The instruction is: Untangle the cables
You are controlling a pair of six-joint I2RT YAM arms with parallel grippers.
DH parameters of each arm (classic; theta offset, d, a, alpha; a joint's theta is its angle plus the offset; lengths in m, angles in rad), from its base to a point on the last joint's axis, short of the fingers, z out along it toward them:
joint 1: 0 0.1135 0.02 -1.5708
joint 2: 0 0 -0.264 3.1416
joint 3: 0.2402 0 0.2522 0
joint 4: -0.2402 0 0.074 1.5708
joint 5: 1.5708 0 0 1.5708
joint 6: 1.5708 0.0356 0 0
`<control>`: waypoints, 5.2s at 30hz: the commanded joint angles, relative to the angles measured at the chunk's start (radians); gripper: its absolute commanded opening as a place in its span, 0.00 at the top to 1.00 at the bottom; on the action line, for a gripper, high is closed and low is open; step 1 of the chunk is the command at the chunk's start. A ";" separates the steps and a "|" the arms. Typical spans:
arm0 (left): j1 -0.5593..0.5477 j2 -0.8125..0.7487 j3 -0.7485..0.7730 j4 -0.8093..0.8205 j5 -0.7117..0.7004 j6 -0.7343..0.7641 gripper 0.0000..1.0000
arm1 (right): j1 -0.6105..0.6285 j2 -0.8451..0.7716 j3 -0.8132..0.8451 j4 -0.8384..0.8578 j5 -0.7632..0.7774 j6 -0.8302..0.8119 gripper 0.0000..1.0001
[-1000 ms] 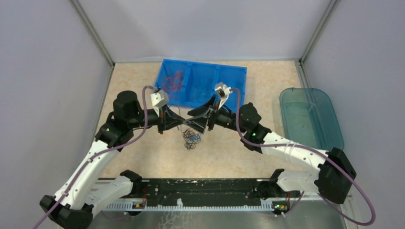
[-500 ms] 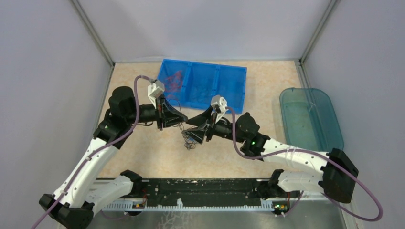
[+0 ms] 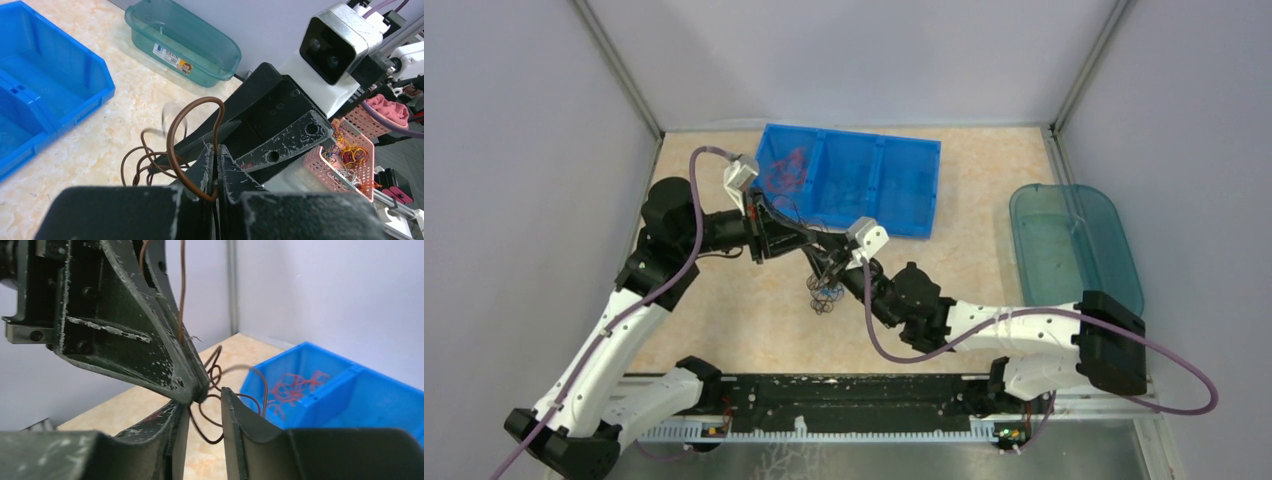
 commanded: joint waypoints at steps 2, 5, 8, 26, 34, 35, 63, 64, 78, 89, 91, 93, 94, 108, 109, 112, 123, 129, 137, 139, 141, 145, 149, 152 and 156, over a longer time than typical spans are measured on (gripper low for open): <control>0.009 -0.012 0.039 0.019 -0.012 -0.029 0.93 | 0.029 -0.009 -0.035 0.187 0.221 -0.127 0.75; 0.008 -0.015 0.055 0.017 -0.014 -0.019 0.93 | 0.029 -0.044 -0.082 0.164 0.207 -0.108 0.78; 0.010 -0.013 0.081 0.018 -0.021 -0.004 0.93 | 0.029 -0.091 -0.133 0.121 0.218 -0.071 0.82; 0.009 0.003 0.102 -0.004 -0.021 0.063 0.89 | -0.135 -0.349 -0.156 -0.109 -0.188 0.123 0.34; 0.010 0.014 0.104 0.010 -0.001 0.062 0.88 | -0.137 -0.184 0.013 -0.071 -0.496 0.098 0.25; 0.009 0.013 0.105 0.010 0.000 0.062 0.87 | -0.137 -0.145 0.031 -0.055 -0.512 0.109 0.25; 0.009 0.035 0.069 -0.400 -0.270 0.606 0.00 | -0.717 0.041 0.262 -0.690 -0.223 0.193 1.00; 0.009 0.032 0.067 -0.399 -0.278 0.608 0.00 | -0.733 0.078 0.290 -0.721 -0.216 0.189 1.00; 0.009 0.003 0.066 -0.431 -0.306 0.641 0.00 | -0.783 0.468 0.557 -0.829 -0.049 0.155 0.87; 0.010 0.041 0.076 -0.441 -0.362 0.641 0.00 | -0.780 0.360 0.538 -0.779 -0.036 0.162 0.56; 0.017 0.052 0.076 -0.440 -0.369 0.651 0.00 | -0.764 0.298 0.494 -0.746 -0.085 0.175 0.54; 0.030 0.064 0.071 -0.431 -0.361 0.662 0.00 | -0.712 0.244 0.430 -0.724 -0.109 0.163 0.51; 0.042 0.071 0.070 -0.426 -0.349 0.668 0.00 | -0.669 0.222 0.403 -0.715 -0.108 0.145 0.50; 0.305 0.186 0.019 -0.484 -0.148 0.876 0.03 | -0.403 0.216 0.057 -0.509 -0.594 0.126 0.48; 0.305 0.184 0.014 -0.491 -0.141 0.894 0.04 | -0.405 0.245 0.074 -0.542 -0.604 0.073 0.48; 0.304 0.177 -0.007 -0.506 -0.119 0.943 0.04 | -0.429 0.327 0.147 -0.617 -0.633 -0.028 0.49; 0.305 0.166 -0.038 -0.523 -0.092 0.978 0.07 | -0.468 0.491 0.215 -0.556 -0.688 -0.189 0.49; 0.304 0.160 -0.042 -0.524 -0.091 0.978 0.07 | -0.468 0.503 0.192 -0.457 -0.732 -0.191 0.51; 0.305 0.151 -0.043 -0.529 -0.086 0.970 0.07 | -0.468 0.529 0.198 -0.407 -0.787 -0.198 0.62; 0.305 0.147 -0.042 -0.530 -0.087 0.969 0.07 | -0.468 0.535 0.203 -0.434 -0.818 -0.216 0.61; 0.305 0.145 -0.039 -0.534 -0.084 0.969 0.07 | -0.467 0.534 0.208 -0.465 -0.843 -0.239 0.60; 0.304 0.144 -0.032 -0.535 -0.078 0.965 0.07 | -0.466 0.545 0.225 -0.503 -0.835 -0.274 0.60; 0.305 0.140 -0.023 -0.541 -0.073 0.959 0.07 | -0.464 0.551 0.228 -0.462 -0.809 -0.274 0.69; 0.305 0.137 -0.028 -0.545 -0.070 0.959 0.07 | -0.452 0.536 0.207 -0.386 -0.774 -0.259 0.85; 0.305 0.133 -0.053 -0.546 -0.060 0.958 0.06 | -0.448 0.494 0.165 -0.279 -0.773 -0.204 1.00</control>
